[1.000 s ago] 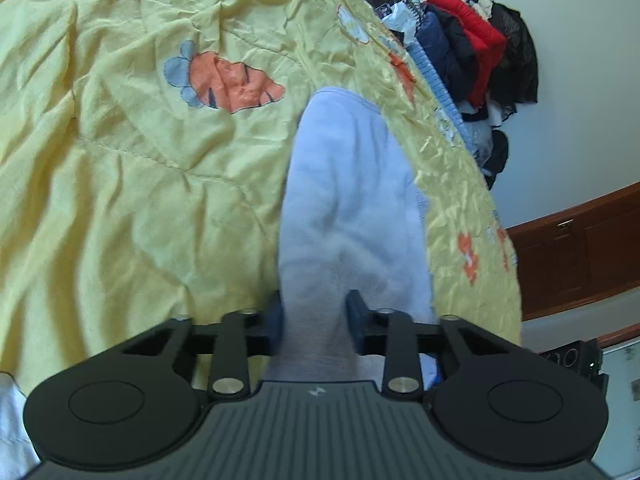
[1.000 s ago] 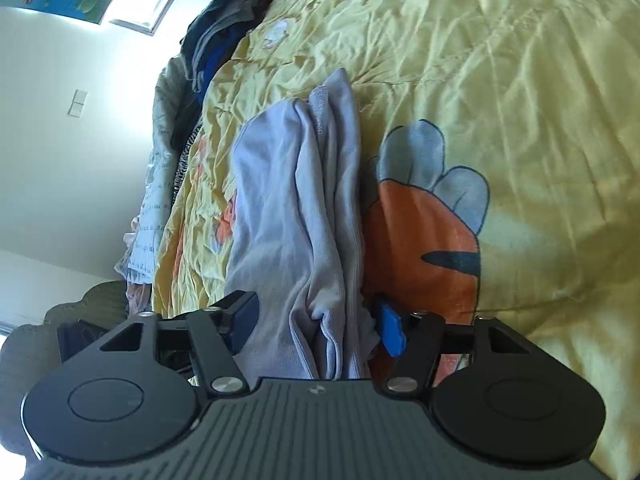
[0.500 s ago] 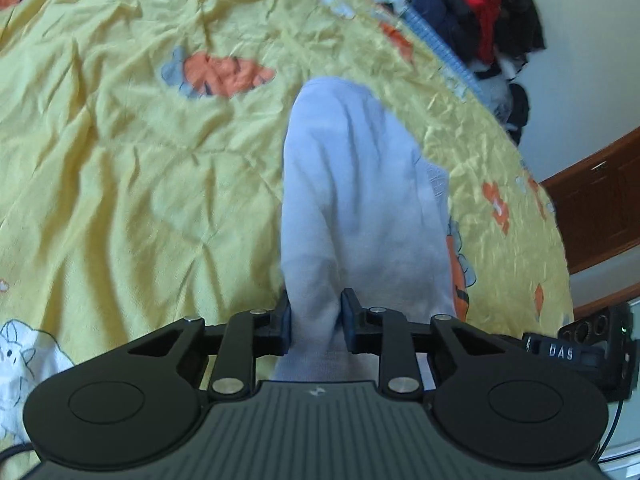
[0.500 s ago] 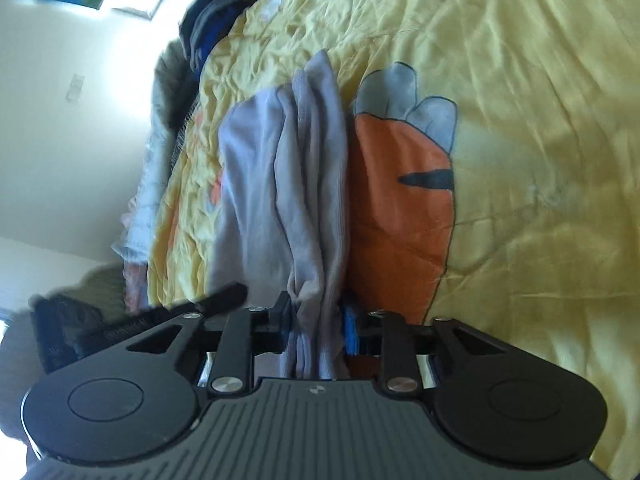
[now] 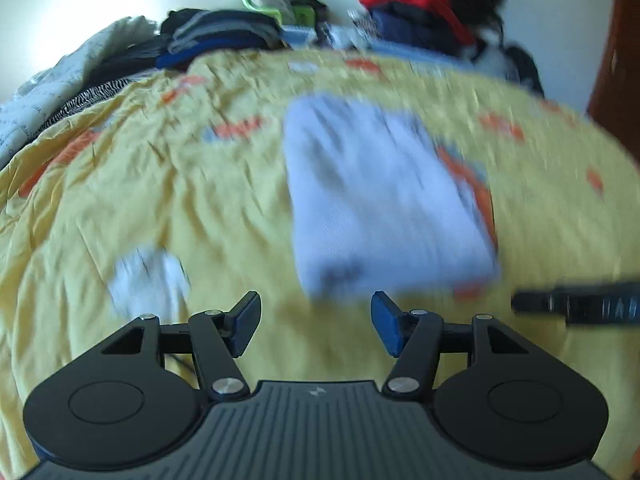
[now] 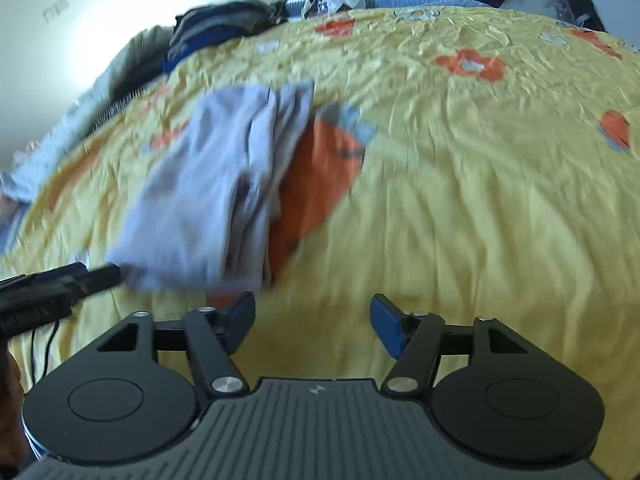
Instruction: Fold small clothes
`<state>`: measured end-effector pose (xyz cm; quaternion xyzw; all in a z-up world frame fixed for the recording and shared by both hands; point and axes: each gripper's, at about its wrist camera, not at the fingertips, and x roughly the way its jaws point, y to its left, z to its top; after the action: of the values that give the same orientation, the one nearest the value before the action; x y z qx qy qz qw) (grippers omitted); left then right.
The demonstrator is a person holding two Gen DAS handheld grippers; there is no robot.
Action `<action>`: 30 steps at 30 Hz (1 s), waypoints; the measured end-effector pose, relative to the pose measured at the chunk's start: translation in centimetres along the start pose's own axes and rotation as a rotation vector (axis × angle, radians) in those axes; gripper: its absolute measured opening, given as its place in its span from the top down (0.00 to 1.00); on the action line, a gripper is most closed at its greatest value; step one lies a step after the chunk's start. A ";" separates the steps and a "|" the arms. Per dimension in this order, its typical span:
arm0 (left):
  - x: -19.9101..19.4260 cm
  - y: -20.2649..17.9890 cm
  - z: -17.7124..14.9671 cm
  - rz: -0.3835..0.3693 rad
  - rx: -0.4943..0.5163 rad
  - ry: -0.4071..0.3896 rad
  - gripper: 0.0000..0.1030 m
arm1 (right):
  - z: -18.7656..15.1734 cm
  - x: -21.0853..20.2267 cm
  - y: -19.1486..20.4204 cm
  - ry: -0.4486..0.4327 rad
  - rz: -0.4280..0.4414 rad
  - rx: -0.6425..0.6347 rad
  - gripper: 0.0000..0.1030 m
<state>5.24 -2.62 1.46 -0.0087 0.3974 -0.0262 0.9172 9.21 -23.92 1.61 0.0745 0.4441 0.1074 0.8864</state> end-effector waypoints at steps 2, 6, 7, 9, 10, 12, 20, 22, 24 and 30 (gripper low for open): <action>0.1 -0.6 -1.6 -0.002 0.009 0.000 0.34 | -1.4 -0.4 0.5 -0.050 -0.048 -0.012 0.23; 0.2 -0.5 -2.9 0.033 0.018 -0.041 0.10 | -3.6 0.1 2.1 -0.095 -0.149 -0.092 0.05; 0.4 -0.3 -3.0 0.039 0.003 -0.053 0.02 | -4.1 0.2 2.6 -0.106 -0.167 -0.116 0.03; 0.6 -0.1 -3.6 0.053 -0.013 -0.094 0.00 | -5.0 0.7 3.3 -0.138 -0.201 -0.150 0.01; 0.6 -0.1 -3.9 0.056 -0.007 -0.116 0.00 | -5.4 0.7 3.5 -0.164 -0.208 -0.160 0.01; 0.6 -0.1 -4.2 0.059 -0.012 -0.142 0.00 | -5.6 0.8 3.3 -0.195 -0.215 -0.141 0.02; 0.6 -0.2 -4.4 0.060 -0.011 -0.151 0.00 | -5.9 0.7 3.4 -0.221 -0.225 -0.142 0.02; 0.6 -0.2 -4.3 0.060 -0.011 -0.153 0.00 | -5.8 0.7 3.3 -0.218 -0.225 -0.139 0.02; 0.7 -0.2 -4.3 0.060 -0.010 -0.153 0.00 | -5.9 0.7 3.4 -0.217 -0.227 -0.143 0.01; 0.7 -0.2 -4.3 0.059 -0.011 -0.159 0.00 | -6.3 0.6 3.5 -0.214 -0.215 -0.138 0.01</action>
<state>2.56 -2.79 -2.03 -0.0039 0.3233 0.0039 0.9463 4.10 -20.17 -1.77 -0.0237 0.3444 0.0337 0.9379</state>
